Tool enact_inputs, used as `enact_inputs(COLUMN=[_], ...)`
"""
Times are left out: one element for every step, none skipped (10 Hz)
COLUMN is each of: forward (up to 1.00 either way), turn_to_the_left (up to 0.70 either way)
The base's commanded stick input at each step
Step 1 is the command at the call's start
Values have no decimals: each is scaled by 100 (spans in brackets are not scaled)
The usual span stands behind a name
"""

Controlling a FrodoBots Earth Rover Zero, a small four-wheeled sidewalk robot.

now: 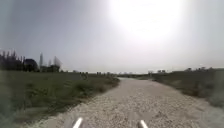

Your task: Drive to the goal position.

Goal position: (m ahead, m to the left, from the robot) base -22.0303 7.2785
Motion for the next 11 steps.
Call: enact_inputs(forward=[0,0,0,0,0,0,0,0,0,0,0], turn_to_the_left=[0,-16,-58,-70,-70,-70,-70,-70,-70,-70,-70])
